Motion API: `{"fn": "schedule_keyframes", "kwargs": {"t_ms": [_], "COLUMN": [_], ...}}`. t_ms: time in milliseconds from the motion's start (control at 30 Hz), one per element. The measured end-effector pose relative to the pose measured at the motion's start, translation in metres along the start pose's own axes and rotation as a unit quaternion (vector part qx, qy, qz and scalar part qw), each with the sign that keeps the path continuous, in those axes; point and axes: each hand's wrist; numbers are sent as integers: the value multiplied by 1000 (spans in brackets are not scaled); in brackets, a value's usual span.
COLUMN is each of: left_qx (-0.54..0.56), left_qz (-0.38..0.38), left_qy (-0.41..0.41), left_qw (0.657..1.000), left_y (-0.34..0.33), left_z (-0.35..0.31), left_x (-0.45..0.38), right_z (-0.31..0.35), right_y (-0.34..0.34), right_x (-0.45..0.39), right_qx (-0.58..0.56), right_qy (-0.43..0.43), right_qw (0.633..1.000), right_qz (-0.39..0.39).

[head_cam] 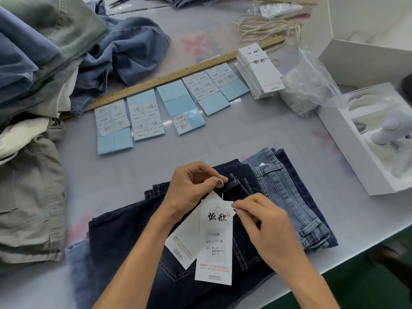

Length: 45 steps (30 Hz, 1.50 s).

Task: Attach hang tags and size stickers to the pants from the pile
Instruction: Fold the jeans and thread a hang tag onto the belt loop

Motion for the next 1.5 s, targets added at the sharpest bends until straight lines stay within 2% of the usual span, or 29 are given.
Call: {"fn": "schedule_keyframes", "kwargs": {"t_ms": [133,300,500,633,933,1167,1300,1500], "left_qx": [4,-23,-48,-70,-62,-62,-67,-75], "left_qz": [15,4,19,24,-1,4,8,7], "left_qy": [-3,-3,-37,-49,-41,-47,-63,-60], "left_qw": [1000,1000,998,996,997,997,996,995], "left_y": [-4,-6,-8,-9,-3,-1,0,1], "left_z": [-1,0,-6,-7,-1,0,1,3], "left_x": [0,1,5,6,10,12,13,12], "right_z": [0,-2,1,2,-2,-2,-2,-1], "right_y": [-4,-13,-19,-23,-27,-29,-32,-33], "right_x": [-9,-15,-19,-20,-19,-20,-19,-23], "right_qx": [-90,-234,-297,-343,-336,-322,-305,-313], "right_qy": [-40,-129,-125,-152,-136,-110,-123,-109], "right_qw": [992,952,930,908,910,920,922,928], "right_qz": [-77,-150,-176,-188,-201,-192,-204,-168]}}
Point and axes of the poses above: each hand's wrist, its own x-axis away from the middle knuckle, its own y-axis out of the back of the hand, z = x × y, and after that the axes turned 14 degrees about y, right-handed
